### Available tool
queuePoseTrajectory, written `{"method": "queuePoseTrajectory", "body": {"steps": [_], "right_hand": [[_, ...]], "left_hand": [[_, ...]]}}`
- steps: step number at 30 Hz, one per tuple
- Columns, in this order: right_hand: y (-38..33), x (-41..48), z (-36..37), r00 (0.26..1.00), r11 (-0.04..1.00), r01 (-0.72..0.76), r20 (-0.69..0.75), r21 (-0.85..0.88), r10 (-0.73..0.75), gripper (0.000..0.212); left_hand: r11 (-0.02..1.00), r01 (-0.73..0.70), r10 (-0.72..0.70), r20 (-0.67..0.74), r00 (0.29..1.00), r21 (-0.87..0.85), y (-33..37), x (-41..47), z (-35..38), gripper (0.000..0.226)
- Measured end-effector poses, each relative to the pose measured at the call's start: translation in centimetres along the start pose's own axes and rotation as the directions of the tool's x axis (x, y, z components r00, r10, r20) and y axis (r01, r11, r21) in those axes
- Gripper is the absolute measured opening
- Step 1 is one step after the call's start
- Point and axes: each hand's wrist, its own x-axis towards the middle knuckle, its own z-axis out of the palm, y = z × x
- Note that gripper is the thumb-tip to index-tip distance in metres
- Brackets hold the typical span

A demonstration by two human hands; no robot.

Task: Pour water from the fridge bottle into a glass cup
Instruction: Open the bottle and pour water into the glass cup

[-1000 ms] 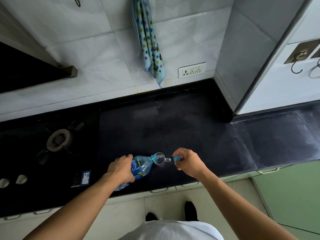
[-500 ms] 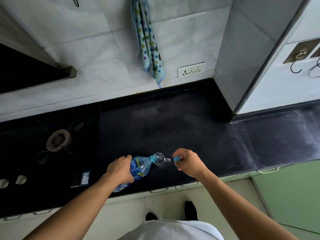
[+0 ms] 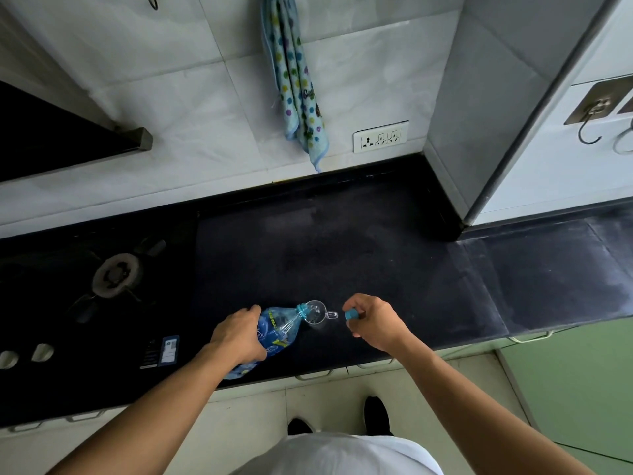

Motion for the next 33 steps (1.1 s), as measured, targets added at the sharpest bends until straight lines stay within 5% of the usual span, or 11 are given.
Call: {"method": "queuePoseTrajectory", "body": {"steps": [8, 17, 24, 33], "right_hand": [[-0.1, 0.2, 0.2, 1.000, 1.000, 0.007, -0.004, -0.012, -0.007, 0.018], [-3.5, 0.1, 0.5, 0.998, 0.992, 0.059, -0.016, 0.111, -0.058, 0.020], [-9.6, -0.1, 0.9, 0.957, 0.941, 0.277, 0.032, 0.194, -0.288, 0.020], [-14.2, -0.1, 0.6, 0.838, 0.822, 0.546, 0.086, -0.163, -0.540, 0.027]], "left_hand": [[0.996, -0.011, 0.009, -0.025, 1.000, -0.093, -0.4, -0.6, 0.3, 0.063], [0.912, -0.082, 0.020, -0.156, 0.988, -0.402, -1.8, -2.1, 0.4, 0.058], [0.773, -0.175, 0.019, -0.254, 0.967, -0.609, -2.1, -4.1, 0.4, 0.065], [0.732, -0.224, 0.003, -0.326, 0.945, -0.643, -1.9, -5.2, -0.6, 0.057]]}}
